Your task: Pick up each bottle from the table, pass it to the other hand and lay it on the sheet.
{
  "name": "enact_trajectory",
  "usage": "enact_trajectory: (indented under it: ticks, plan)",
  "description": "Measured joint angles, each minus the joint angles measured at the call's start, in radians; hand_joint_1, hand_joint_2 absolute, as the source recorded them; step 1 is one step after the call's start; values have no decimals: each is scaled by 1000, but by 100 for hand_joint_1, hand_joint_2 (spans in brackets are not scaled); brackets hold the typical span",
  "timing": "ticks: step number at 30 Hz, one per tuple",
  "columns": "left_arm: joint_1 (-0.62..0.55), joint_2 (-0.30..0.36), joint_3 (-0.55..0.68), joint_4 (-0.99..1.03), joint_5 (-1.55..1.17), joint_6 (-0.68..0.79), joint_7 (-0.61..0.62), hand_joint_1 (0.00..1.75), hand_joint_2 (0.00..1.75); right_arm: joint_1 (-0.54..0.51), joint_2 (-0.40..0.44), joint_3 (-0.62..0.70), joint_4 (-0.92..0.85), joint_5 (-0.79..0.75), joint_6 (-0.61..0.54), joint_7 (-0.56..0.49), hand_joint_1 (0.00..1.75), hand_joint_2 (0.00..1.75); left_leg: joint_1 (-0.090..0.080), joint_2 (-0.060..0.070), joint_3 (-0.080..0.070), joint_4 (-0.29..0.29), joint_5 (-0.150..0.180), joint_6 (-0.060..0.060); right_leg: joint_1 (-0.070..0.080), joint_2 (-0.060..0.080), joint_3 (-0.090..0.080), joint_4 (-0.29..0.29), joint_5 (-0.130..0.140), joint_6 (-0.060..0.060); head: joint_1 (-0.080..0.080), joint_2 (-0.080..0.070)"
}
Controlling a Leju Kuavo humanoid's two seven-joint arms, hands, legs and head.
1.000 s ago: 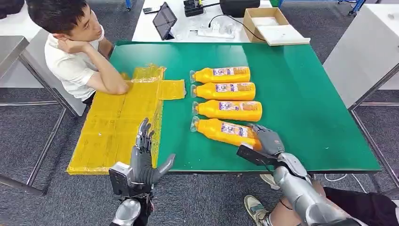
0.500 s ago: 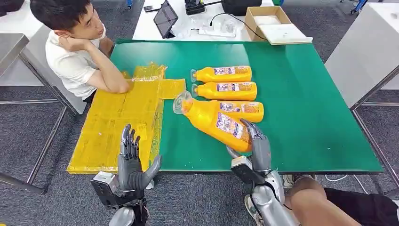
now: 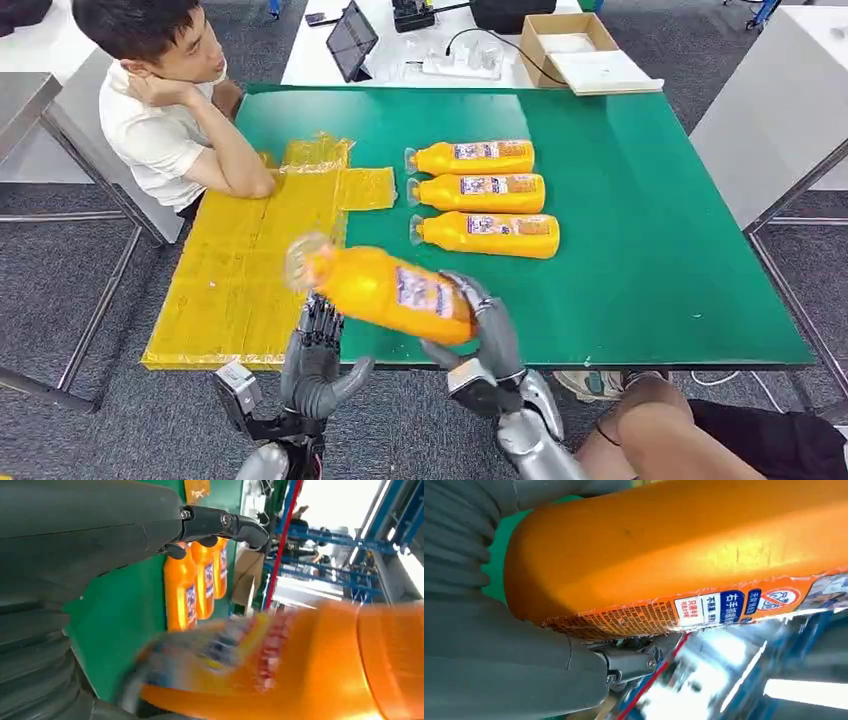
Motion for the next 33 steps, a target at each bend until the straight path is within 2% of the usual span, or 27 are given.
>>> enact_trajectory:
  ticks: [5, 12, 21, 22, 23, 24, 25, 26, 27, 33]
  plan:
    - [-3, 0, 0, 1, 93, -115, 27, 0, 175, -34, 25, 75, 102, 36, 26, 37, 175, 175, 0, 1, 0, 0, 0, 0, 0, 0, 0, 0, 0, 0, 0, 0]
    - [0, -1, 26, 1, 125, -126, 32, 0, 175, -57, 63, 173, 215, 80, 22, 43, 175, 175, 0, 1, 0, 0, 0, 0, 0, 0, -1, 0, 0, 0, 0, 0]
    - [3, -1, 36, 2, 122, -133, 32, 0, 175, -78, 64, 202, 253, 80, 22, 45, 173, 175, 0, 1, 0, 0, 0, 0, 0, 0, -1, 0, 0, 0, 0, 0]
    - [2, -1, 37, 3, 122, -133, 33, 52, 175, -80, 64, 205, 254, 80, 22, 45, 159, 175, 0, 2, 0, 0, 0, 0, 0, 0, -1, 0, 0, 0, 0, 0]
    - [1, -1, 37, 7, 123, -134, 36, 52, 175, -81, 64, 207, 255, 81, 22, 46, 159, 175, 0, 2, 0, 0, 0, 0, 0, 0, -2, 0, 0, 0, 0, 0]
    - [-1, -1, 37, 11, 123, -135, 44, 175, 175, -81, 64, 209, 255, 84, 20, 47, 35, 175, 0, 1, 0, 0, 0, 0, 0, 0, -1, 0, 0, 0, 0, 0]
    - [-3, -1, 37, 17, 120, -135, 49, 175, 175, -81, 63, 210, 256, 88, 16, 48, 0, 175, 0, 1, 0, 0, 0, 0, 0, 0, -1, 0, 0, 0, 0, 0]
    - [-4, -1, 37, 20, 117, -135, 51, 175, 175, -81, 63, 210, 256, 91, 13, 49, 0, 175, 0, 1, 0, 0, 0, 0, 0, 0, -2, 0, 0, 0, 0, 0]
    - [-8, -1, 37, 27, 116, -134, 53, 175, 175, -81, 63, 214, 256, 93, 11, 52, 0, 0, 0, 2, 0, 0, 0, 0, 0, 0, -2, 0, 0, 0, 0, 0]
    - [-32, -3, 41, 59, 120, -143, 43, 175, 175, -62, 71, 248, 238, 90, -5, 42, 0, 0, 0, 2, 0, 0, 0, 0, 0, 1, -1, 0, 0, 0, 0, 0]
